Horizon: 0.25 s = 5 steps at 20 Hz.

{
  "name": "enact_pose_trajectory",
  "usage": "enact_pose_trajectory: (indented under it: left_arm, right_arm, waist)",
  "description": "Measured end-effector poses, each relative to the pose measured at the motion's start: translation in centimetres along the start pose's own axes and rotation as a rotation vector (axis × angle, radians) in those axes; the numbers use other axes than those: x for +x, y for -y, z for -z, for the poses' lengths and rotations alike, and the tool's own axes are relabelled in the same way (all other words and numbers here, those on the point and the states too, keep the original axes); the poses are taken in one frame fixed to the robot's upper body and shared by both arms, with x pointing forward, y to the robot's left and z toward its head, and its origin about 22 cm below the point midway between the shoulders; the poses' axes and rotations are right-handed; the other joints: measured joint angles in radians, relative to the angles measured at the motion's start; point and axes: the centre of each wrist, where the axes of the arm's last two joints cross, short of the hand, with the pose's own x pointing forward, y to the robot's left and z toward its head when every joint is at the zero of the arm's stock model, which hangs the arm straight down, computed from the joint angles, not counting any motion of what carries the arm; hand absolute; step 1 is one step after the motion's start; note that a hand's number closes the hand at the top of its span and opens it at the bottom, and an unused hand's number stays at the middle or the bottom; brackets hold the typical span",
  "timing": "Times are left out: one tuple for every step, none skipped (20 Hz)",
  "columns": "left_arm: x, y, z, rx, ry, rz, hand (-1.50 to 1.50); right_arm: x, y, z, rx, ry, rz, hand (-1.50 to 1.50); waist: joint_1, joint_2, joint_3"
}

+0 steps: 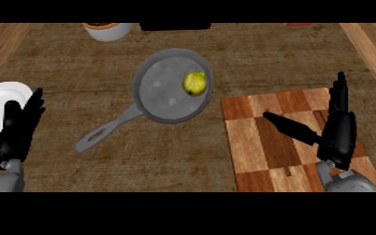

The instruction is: Pick the pear from the cutting board and place it in the pan

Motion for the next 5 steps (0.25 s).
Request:
enact_pose_trajectory:
  left_arm:
    - [-0.1,0.4,-0.2,-0.004,-0.004,-0.001,0.00]
    - [0.0,0.2,-0.1,-0.009,-0.005,-0.003,0.00]
    - [0.1,0.3,0.0,-0.009,-0.007,-0.001,0.00]
    - [0.3,0.3,0.1,-0.009,-0.005,-0.003,0.00]
    - [0.3,0.6,0.4,-0.010,-0.008,-0.001,0.00]
  right_arm:
    - [0.3,1.2,-0.6,0.006,0.004,-0.001,-1.50]
    - [0.5,2.6,-1.0,0.006,0.006,-0.003,-1.50]
    - [0.6,3.8,-1.5,0.007,0.009,-0.004,-1.50]
    - [0.7,4.8,-2.2,0.005,0.011,-0.006,-1.50]
    - [0.9,5.9,-2.6,0.008,0.012,-0.007,-1.50]
  waist:
    - [0.001,0.001,0.000]
    - [0.004,0.002,0.000]
    - [0.005,0.003,0.000]
    - [0.007,0.003,0.000]
    - [0.007,0.004,0.001]
